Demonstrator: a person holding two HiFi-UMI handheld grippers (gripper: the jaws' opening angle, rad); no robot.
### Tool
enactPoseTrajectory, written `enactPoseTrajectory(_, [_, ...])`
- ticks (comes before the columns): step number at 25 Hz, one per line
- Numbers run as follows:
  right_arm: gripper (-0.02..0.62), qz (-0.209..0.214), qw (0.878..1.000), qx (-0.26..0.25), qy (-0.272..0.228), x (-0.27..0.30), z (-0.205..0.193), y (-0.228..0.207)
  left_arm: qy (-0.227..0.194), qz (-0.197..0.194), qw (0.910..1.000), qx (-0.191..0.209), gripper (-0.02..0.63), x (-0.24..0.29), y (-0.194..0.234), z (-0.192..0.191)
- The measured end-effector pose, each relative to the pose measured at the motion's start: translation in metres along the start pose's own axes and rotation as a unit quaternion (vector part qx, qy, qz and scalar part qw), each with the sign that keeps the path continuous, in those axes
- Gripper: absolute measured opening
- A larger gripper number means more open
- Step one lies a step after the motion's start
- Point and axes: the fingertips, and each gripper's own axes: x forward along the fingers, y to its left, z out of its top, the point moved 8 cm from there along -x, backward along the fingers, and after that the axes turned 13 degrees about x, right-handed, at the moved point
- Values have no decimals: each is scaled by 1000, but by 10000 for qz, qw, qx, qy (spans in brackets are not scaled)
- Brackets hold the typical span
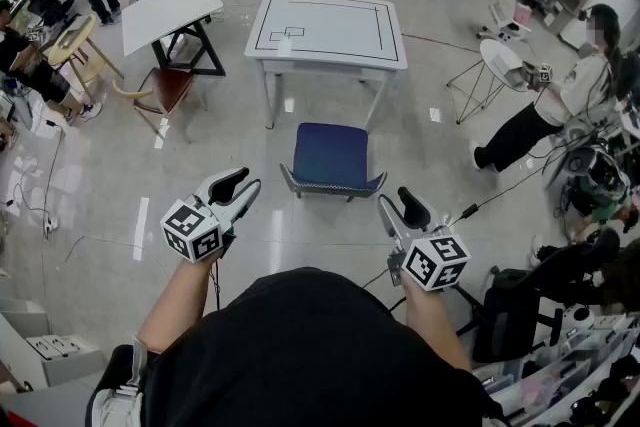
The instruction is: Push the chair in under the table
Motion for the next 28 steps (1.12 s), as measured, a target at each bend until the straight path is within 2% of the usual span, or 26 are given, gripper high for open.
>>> enactPoseTrajectory(15, [225, -64, 9999, -69, 53, -17, 8, -32, 100, -44, 9999, 84, 250, 26, -25, 8])
enactPoseTrajectory(28, [265, 54, 9999, 99, 71, -31, 17, -99, 284, 60, 9996, 39, 298, 77, -58, 9])
